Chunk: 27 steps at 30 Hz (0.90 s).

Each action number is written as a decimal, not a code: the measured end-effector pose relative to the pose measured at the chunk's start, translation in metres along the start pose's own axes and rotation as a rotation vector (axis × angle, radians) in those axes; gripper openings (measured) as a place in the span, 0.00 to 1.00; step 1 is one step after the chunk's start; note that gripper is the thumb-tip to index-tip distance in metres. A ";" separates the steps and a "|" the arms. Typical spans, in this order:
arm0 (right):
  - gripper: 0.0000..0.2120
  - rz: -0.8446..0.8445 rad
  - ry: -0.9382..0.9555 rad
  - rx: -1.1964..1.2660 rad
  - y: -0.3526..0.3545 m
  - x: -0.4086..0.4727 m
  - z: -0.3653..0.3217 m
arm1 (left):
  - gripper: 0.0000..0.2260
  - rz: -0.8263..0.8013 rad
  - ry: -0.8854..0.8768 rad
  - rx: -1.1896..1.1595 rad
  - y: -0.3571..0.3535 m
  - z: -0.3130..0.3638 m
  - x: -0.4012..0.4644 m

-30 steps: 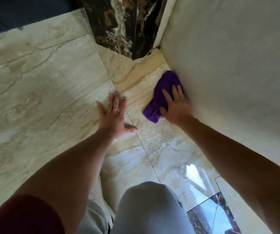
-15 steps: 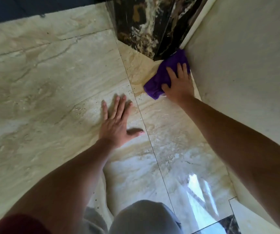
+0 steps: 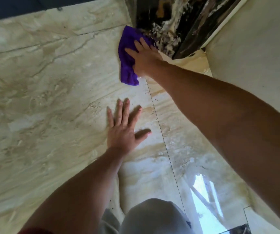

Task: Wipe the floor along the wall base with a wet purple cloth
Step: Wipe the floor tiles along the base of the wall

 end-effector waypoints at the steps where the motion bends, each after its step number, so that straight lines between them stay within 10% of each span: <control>1: 0.36 0.009 0.017 -0.002 0.005 0.005 -0.005 | 0.44 0.014 -0.002 -0.002 0.000 0.001 0.000; 14: 0.32 0.268 -0.109 0.205 -0.107 -0.146 0.148 | 0.43 -0.074 0.009 -0.082 0.004 -0.006 0.000; 27: 0.31 0.279 -0.069 0.145 -0.092 -0.113 0.119 | 0.43 -0.100 -0.019 -0.081 -0.005 -0.007 0.003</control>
Point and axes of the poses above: each hand's wrist, its own x-axis towards the middle knuckle, its own y-axis out of the back of the hand, z = x × y, the point moved 8 cm from there along x, towards the middle knuckle, and after that the axes turned 14 degrees about -z, right-handed, at the moved point
